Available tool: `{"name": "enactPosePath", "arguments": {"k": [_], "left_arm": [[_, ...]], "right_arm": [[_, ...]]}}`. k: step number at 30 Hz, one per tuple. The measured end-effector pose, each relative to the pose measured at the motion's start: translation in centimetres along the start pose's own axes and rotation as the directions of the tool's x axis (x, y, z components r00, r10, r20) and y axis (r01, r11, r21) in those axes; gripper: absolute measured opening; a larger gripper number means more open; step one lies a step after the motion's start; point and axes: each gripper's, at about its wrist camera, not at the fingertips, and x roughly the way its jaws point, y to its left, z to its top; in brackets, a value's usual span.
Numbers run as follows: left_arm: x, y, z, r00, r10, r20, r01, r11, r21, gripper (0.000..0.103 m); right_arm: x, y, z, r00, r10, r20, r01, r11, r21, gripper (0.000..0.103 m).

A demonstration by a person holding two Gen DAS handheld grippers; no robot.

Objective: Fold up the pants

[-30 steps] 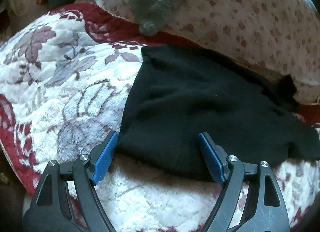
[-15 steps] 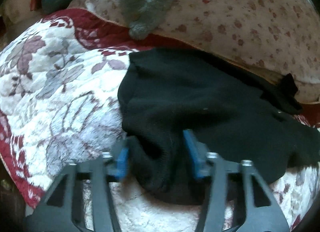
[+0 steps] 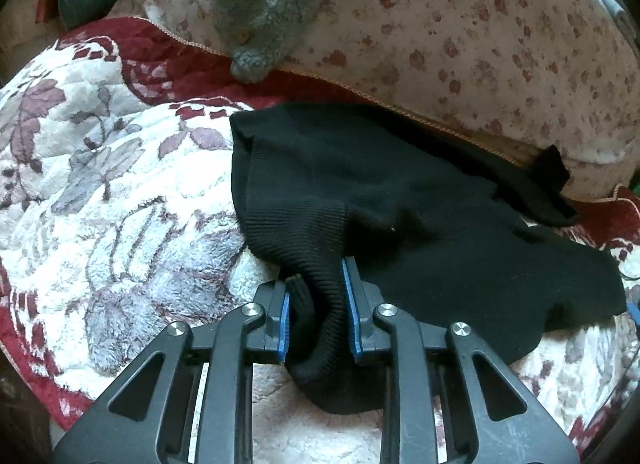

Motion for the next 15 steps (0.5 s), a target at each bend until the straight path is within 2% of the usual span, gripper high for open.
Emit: {"name": "enactPosePath", "arguments": {"k": [4,6,8,11,13,14,15], "left_arm": [[0.0,-0.1,-0.2,1.000,0.002,-0.004,-0.002,1.000,-0.001,0.021],[0.1,0.0,-0.2,1.000,0.001,-0.010,-0.001,1.000,-0.002,0.021],[0.3,0.0,-0.4,1.000,0.004,-0.016,-0.004,1.000,-0.002,0.021],[0.4,0.0,-0.5,1.000,0.012,-0.018,-0.012,1.000,0.002,0.021],[0.5,0.0,-0.6,1.000,0.006,-0.026,-0.006,1.000,-0.010,0.021],[0.6,0.1,-0.5,1.000,0.004,-0.030,-0.004,1.000,-0.015,0.021],[0.6,0.1,-0.5,0.999,0.001,-0.035,-0.002,1.000,-0.019,0.022]], "right_arm": [[-0.4,0.9,-2.1,0.988,-0.148,-0.053,0.136,0.972,-0.193,0.047],[-0.2,0.9,-2.7,0.983,-0.174,-0.054,0.157,0.959,-0.237,0.047],[0.3,0.5,-3.0,0.984,-0.164,-0.063,0.144,0.959,-0.245,0.047],[1.8,0.0,-2.4,0.994,-0.091,-0.065,0.078,0.979,-0.186,0.044],[2.9,0.0,-1.9,0.997,-0.034,-0.067,0.023,0.986,-0.163,0.030],[3.5,0.1,-1.8,0.997,-0.045,-0.056,0.034,0.983,-0.180,0.022],[4.0,0.2,-1.7,0.997,-0.048,-0.057,0.038,0.983,-0.179,0.019]]}}
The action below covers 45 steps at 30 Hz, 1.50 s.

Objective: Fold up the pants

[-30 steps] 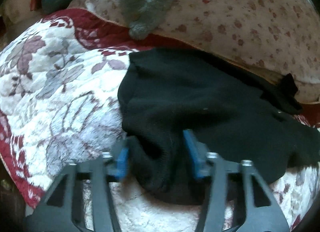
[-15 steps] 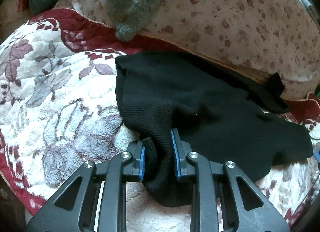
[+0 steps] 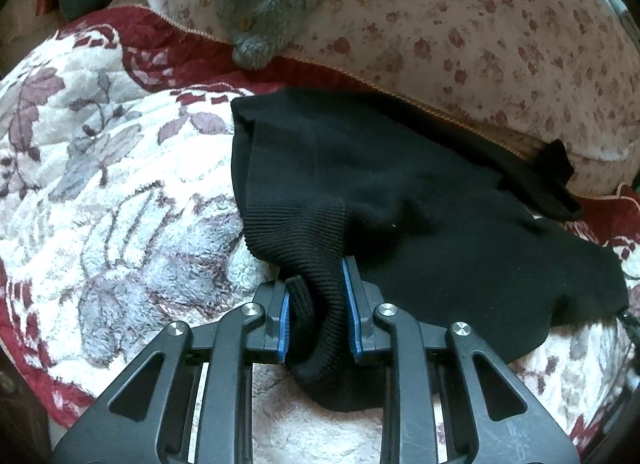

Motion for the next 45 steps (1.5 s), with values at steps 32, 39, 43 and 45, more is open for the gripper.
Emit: {"name": "enactPosePath", "arguments": {"k": [32,39,43,45], "left_arm": [[-3.6,4.9,-1.7,0.990,-0.133,-0.054,0.129,0.989,-0.068,0.020],[-3.2,4.9,-1.8,0.992,-0.112,-0.060,0.108,0.992,-0.071,0.020],[-2.8,4.8,-1.8,0.993,-0.103,-0.060,0.099,0.993,-0.069,0.023],[-2.4,4.8,-1.9,0.993,-0.100,-0.066,0.094,0.992,-0.088,0.031]], "right_arm": [[-8.6,-0.7,-1.8,0.996,0.016,-0.083,-0.021,0.998,-0.065,0.042],[-7.0,-5.1,-1.0,0.990,0.087,-0.109,-0.053,0.957,0.284,0.046],[-5.1,-4.6,-1.3,0.990,0.073,-0.120,-0.035,0.957,0.289,0.049],[-4.5,-3.5,-0.9,0.994,0.070,-0.084,-0.047,0.969,0.243,0.044]]}}
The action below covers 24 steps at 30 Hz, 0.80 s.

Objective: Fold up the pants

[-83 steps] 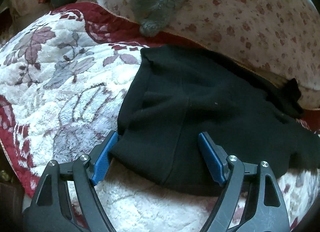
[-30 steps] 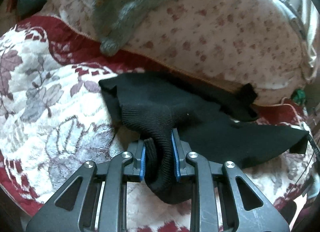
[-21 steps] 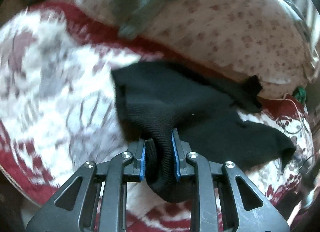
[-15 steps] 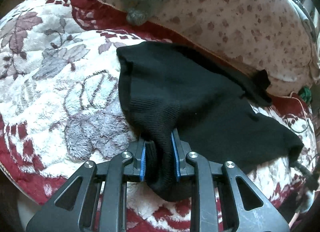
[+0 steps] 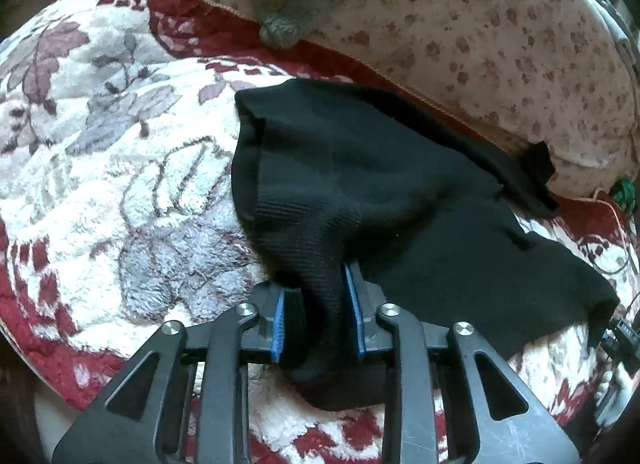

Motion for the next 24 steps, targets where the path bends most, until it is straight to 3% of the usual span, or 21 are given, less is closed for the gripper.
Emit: {"name": "enactPosePath", "arguments": {"k": [2,3,4,7,8,9,16,21,24], "left_arm": [[0.4,0.1,0.0,1.000,-0.012,-0.002,0.012,0.999,-0.033,0.039],[0.5,0.0,-0.1,1.000,-0.012,0.005,0.012,0.999,-0.046,0.045],[0.6,-0.3,-0.1,1.000,-0.012,0.012,0.013,0.999,-0.050,0.046],[0.8,-1.7,-0.3,0.999,0.035,0.014,-0.035,0.999,0.019,0.044],[0.8,-2.1,-0.4,0.999,0.046,0.015,-0.047,0.998,0.048,0.029],[0.6,-2.3,-0.5,0.999,0.044,0.017,-0.045,0.997,0.066,0.021],[-2.9,-1.7,0.8,0.998,-0.040,0.043,0.035,0.994,0.108,0.018],[-5.3,-1.0,3.4,0.998,-0.010,0.062,0.000,0.987,0.159,0.018],[-5.6,1.1,4.6,1.000,-0.015,0.012,0.013,0.988,0.155,0.018]], "right_arm": [[1.0,0.8,-0.2,1.000,0.022,0.015,-0.022,0.998,-0.062,0.028],[1.3,1.5,-0.2,0.999,-0.006,0.033,0.010,0.994,-0.108,0.024],[1.5,1.7,-0.3,0.999,-0.006,0.052,0.013,0.991,-0.131,0.015],[0.1,1.0,0.1,0.993,0.057,0.103,-0.048,0.995,-0.091,0.013],[-0.5,0.8,0.4,0.990,0.061,0.128,-0.050,0.995,-0.088,0.012],[-1.3,0.5,0.6,0.986,0.065,0.153,-0.052,0.995,-0.085,0.012],[-7.1,0.9,2.3,0.962,0.096,0.255,-0.067,0.990,-0.121,0.011],[-9.3,3.1,2.9,0.965,0.105,0.240,-0.064,0.983,-0.174,0.011],[-9.2,3.3,3.3,0.973,0.101,0.208,-0.064,0.982,-0.176,0.011]]}}
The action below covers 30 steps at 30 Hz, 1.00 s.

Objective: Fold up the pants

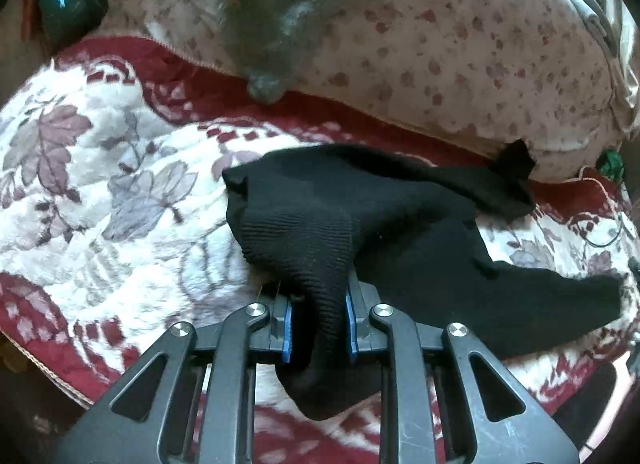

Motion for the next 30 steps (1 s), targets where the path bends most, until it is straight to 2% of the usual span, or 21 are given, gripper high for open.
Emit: {"name": "enactPosePath", "arguments": {"k": [2,5,6,8,9,11,14,18,19,21,22,24,26,30], "left_arm": [[1.1,1.0,-0.6,0.999,-0.014,-0.035,0.014,1.000,-0.004,0.018],[3.9,1.6,-2.4,0.994,0.045,-0.101,-0.047,0.999,-0.022,0.021],[4.6,2.0,-2.8,0.992,0.048,-0.119,-0.054,0.997,-0.047,0.025],[4.9,3.0,-3.2,0.994,0.040,-0.105,-0.050,0.995,-0.090,0.035],[4.7,3.5,-3.3,0.995,0.029,-0.100,-0.039,0.994,-0.104,0.036],[4.2,4.4,-3.5,0.995,0.002,-0.101,-0.014,0.992,-0.123,0.036],[3.1,4.9,-4.0,0.993,0.027,-0.112,-0.038,0.995,-0.097,0.036],[0.9,5.9,-4.9,0.992,0.049,-0.114,-0.059,0.994,-0.093,0.036],[0.5,6.1,-5.1,0.989,0.088,-0.120,-0.099,0.991,-0.088,0.036],[-0.4,6.8,-5.3,0.959,0.261,-0.112,-0.269,0.961,-0.063,0.036],[-1.3,7.4,-5.5,0.951,0.296,-0.090,-0.302,0.951,-0.063,0.036],[-2.6,8.2,-5.5,0.969,0.237,-0.066,-0.243,0.963,-0.116,0.036],[-3.8,8.4,-5.1,0.984,0.171,-0.044,-0.176,0.969,-0.172,0.035],[-4.2,5.6,-3.1,0.996,0.089,0.007,-0.086,0.980,-0.180,0.036]], "right_arm": [[1.2,-0.3,-0.7,0.998,-0.058,-0.034,0.057,0.998,-0.029,0.011],[4.5,-1.2,-2.4,0.988,-0.099,-0.115,0.097,0.995,-0.020,0.011],[5.3,-1.3,-3.1,0.988,-0.083,-0.132,0.085,0.996,0.009,0.011],[6.0,-1.1,-3.9,0.989,-0.001,-0.148,0.010,0.998,0.057,0.012],[6.4,-0.6,-4.2,0.987,0.020,-0.157,-0.011,0.998,0.057,0.012],[7.0,0.7,-4.7,0.981,0.011,-0.195,-0.010,1.000,0.010,0.013],[7.7,2.6,-5.2,0.975,0.006,-0.222,-0.021,0.998,-0.063,0.014],[8.5,4.2,-5.6,0.970,0.052,-0.237,-0.070,0.995,-0.069,0.016],[8.7,4.8,-5.7,0.969,0.061,-0.239,-0.083,0.993,-0.084,0.016],[8.8,5.7,-5.8,0.969,0.074,-0.238,-0.099,0.990,-0.097,0.017],[8.7,6.0,-5.8,0.968,0.090,-0.235,-0.115,0.989,-0.096,0.018],[8.9,6.5,-5.6,0.967,0.123,-0.223,-0.147,0.985,-0.093,0.021],[9.2,6.7,-5.4,0.966,0.137,-0.219,-0.160,0.983,-0.088,0.030],[11.3,7.2,-4.7,0.962,0.146,-0.229,-0.164,0.985,-0.060,0.033]]}}
